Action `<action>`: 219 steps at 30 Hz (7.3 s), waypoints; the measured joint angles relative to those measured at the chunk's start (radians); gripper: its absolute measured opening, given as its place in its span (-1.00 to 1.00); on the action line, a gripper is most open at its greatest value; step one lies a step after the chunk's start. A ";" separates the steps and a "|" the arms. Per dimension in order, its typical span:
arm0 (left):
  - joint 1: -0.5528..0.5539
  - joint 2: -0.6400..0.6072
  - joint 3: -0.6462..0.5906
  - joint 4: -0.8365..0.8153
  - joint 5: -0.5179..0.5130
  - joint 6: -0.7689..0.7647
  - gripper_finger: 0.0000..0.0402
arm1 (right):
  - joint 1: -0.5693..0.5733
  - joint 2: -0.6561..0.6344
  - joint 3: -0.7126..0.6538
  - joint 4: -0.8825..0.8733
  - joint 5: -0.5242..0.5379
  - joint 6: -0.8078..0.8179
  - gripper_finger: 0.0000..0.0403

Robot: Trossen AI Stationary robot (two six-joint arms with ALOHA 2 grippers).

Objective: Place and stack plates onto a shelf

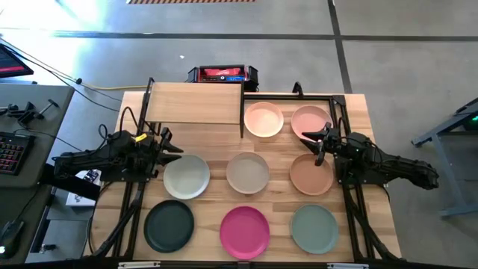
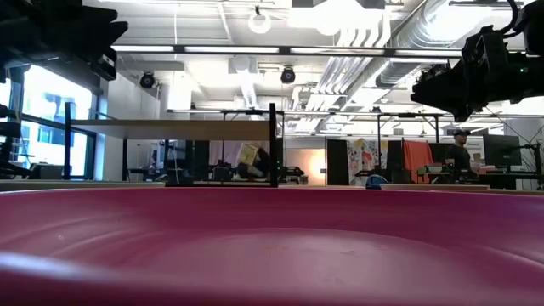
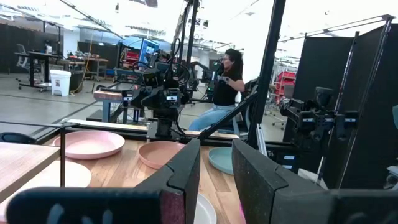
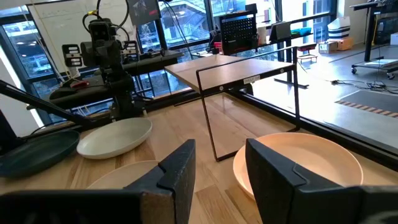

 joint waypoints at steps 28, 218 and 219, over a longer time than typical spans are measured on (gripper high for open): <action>0.000 0.000 0.000 0.000 0.000 0.000 -0.59 | 0.000 0.000 0.000 0.000 0.000 0.000 -0.36; 0.002 0.362 0.355 -0.086 -0.590 -0.137 -0.55 | -0.237 1.673 1.087 -0.964 0.123 0.263 -0.11; 0.002 0.362 0.355 -0.086 -0.590 -0.137 -0.55 | -0.237 1.680 1.087 -0.964 0.123 0.263 -0.11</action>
